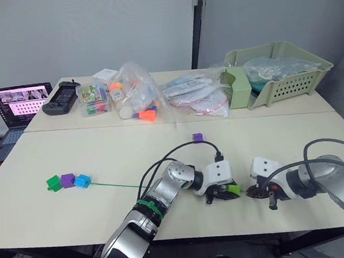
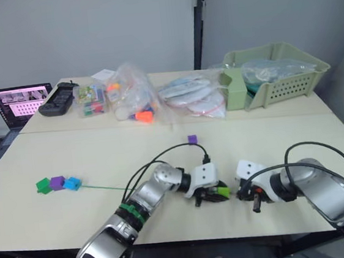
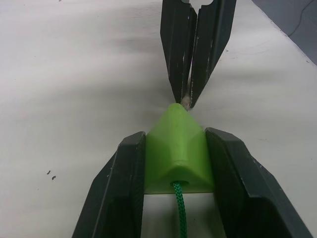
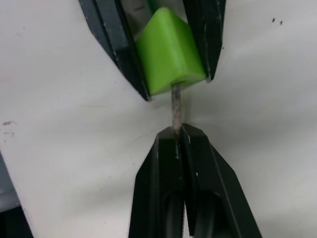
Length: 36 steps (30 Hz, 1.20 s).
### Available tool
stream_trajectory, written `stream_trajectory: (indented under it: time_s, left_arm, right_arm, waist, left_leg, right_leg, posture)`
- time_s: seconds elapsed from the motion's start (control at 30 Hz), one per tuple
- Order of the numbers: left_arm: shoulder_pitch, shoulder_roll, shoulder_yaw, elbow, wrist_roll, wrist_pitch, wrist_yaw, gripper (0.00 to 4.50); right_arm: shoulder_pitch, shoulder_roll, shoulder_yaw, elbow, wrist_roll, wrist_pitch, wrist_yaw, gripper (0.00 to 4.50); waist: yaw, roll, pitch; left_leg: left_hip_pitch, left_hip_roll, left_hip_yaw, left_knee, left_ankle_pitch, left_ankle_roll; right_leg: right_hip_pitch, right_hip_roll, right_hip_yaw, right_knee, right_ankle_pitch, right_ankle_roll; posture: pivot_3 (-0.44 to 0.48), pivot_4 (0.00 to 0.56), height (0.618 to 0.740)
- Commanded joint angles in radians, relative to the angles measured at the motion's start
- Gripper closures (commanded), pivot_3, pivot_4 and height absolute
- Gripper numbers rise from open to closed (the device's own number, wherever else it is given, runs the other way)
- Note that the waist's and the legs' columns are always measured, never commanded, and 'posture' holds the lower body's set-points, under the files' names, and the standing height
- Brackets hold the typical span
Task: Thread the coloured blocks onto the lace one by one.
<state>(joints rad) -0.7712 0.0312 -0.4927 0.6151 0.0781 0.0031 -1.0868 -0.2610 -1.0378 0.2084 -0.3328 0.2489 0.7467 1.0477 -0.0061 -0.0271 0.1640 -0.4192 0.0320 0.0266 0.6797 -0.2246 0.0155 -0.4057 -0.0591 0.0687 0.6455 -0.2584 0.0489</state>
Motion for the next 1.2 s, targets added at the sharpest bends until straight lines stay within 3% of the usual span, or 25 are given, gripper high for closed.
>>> stream_trajectory:
  time_s: [0.03,0.33,0.43,0.57,0.73,0.9,1.2]
  left_arm:
    - [0.005,0.031,0.018,-0.031,-0.002,0.008,-0.008,3.15]
    - [-0.012,0.152,0.111,-0.053,-0.073,-0.036,-0.073,3.15]
    - [0.048,0.363,0.193,-0.131,-0.135,-0.040,-0.205,3.15]
    - [0.116,0.537,0.276,-0.138,-0.188,-0.055,-0.279,3.15]
    - [0.157,0.681,0.367,0.072,-0.188,-0.239,-0.324,3.15]
    - [0.140,0.773,0.395,0.258,-0.165,-0.380,-0.354,3.15]
    - [0.069,0.916,0.406,0.413,-0.130,-0.462,-0.407,3.15]
  right_arm:
    - [-0.010,0.003,0.001,0.002,-0.010,-0.006,0.005,4.50]
    - [-0.038,0.006,0.007,0.002,-0.006,-0.001,0.021,4.50]
    - [-0.072,0.011,0.027,0.015,-0.012,-0.011,0.042,4.50]
    - [-0.099,0.020,0.044,0.037,-0.023,-0.024,0.058,4.50]
    - [-0.122,0.036,0.057,0.064,-0.038,-0.041,0.076,4.50]
    - [-0.142,0.049,0.070,0.091,-0.051,-0.066,0.093,4.50]
    - [-0.164,0.064,0.078,0.126,-0.066,-0.096,0.112,4.50]
  waist:
    - [-0.003,0.000,0.000]
    - [-0.010,0.000,0.000]
    - [-0.023,0.000,0.000]
    - [-0.026,0.001,0.000]
    - [-0.003,0.000,0.000]
    - [-0.012,0.000,0.000]
    - [-0.021,0.000,0.000]
  left_leg:
    - [0.000,0.000,0.000,0.000,0.000,0.000]
    - [0.000,0.000,0.000,0.000,0.000,0.000]
    - [-0.001,0.001,0.000,-0.001,0.000,0.000]
    - [-0.001,0.002,0.000,-0.003,0.000,0.000]
    - [-0.003,0.001,0.001,0.000,0.000,0.000]
    - [-0.002,0.003,0.003,-0.001,0.000,0.000]
    - [-0.005,0.004,0.007,-0.001,0.000,0.000]
  right_leg:
    - [0.000,0.000,0.000,0.000,0.000,0.000]
    - [0.000,0.000,0.000,0.000,0.000,0.000]
    - [-0.003,0.001,0.001,0.001,0.000,-0.001]
    - [-0.005,0.000,0.000,0.003,0.000,-0.001]
    - [-0.005,-0.001,-0.001,0.001,0.000,-0.001]
    - [-0.006,-0.001,-0.001,0.002,0.000,-0.002]
    - [-0.016,0.000,0.000,0.011,0.001,-0.003]
  posture:
    - [0.000,0.150,0.733]
    - [0.000,0.150,0.733]
    - [0.000,0.150,0.733]
    - [0.000,0.150,0.733]
    - [0.000,0.150,0.733]
    - [0.000,0.150,0.733]
    - [0.000,0.150,0.733]
